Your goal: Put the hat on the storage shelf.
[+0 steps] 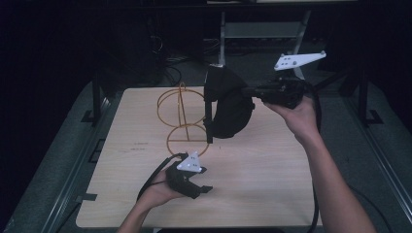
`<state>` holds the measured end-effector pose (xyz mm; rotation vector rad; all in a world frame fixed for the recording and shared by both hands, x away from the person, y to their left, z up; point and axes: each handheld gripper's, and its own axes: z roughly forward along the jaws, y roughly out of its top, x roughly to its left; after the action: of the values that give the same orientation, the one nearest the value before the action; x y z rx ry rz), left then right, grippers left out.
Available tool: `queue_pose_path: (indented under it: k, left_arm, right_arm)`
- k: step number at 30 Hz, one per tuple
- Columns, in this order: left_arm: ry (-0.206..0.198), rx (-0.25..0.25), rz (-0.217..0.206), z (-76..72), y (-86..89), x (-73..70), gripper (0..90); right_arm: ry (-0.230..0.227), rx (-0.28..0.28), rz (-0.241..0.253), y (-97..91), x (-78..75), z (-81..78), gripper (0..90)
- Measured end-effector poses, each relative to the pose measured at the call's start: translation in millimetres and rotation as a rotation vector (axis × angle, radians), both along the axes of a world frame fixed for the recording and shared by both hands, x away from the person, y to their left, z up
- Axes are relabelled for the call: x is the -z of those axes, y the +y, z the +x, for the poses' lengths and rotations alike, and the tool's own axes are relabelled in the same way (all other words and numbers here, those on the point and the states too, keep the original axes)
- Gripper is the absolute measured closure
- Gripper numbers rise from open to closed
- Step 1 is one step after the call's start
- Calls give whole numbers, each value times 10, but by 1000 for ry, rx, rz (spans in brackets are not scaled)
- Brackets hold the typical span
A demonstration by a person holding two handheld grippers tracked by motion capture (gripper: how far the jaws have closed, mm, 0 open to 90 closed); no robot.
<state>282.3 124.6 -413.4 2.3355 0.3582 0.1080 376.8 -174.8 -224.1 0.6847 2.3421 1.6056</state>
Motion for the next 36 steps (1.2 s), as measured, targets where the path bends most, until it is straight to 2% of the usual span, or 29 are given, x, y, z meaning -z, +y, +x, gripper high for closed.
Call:
queue_pose_path:
  k: [5,11,14,17,20,23,25,26,32,33,36]
  left_arm:
    - [11,-1,-11,-5,1,0,346]
    - [10,5,-10,-8,-21,-1,347]
    - [7,2,-20,-2,-33,5,347]
    - [15,2,-19,2,-42,4,347]
    - [20,-2,-18,15,-33,16,348]
    - [20,4,-6,41,-13,31,350]
    - [24,0,-10,45,-7,33,350]
    - [22,4,-19,46,-5,28,350]
    - [20,15,-16,29,-22,30,350]
    - [17,17,-16,30,-25,27,351]
    - [16,18,-21,31,-23,23,351]
  right_arm:
    - [8,-34,-15,178,-107,68,861]
    - [-11,-74,-37,422,-247,175,861]
    - [-3,-85,-32,507,-284,215,861]
    - [1,-104,-47,657,-316,313,861]
    - [-1,-115,-53,727,-337,361,861]
    - [11,-134,-57,819,-361,419,861]
    - [15,-150,-58,883,-377,450,861]
    - [27,-168,-73,957,-389,481,861]
    - [40,-199,-87,1102,-414,561,860]
    - [62,-220,-103,1165,-424,599,860]
    - [71,-235,-109,1220,-426,647,860]
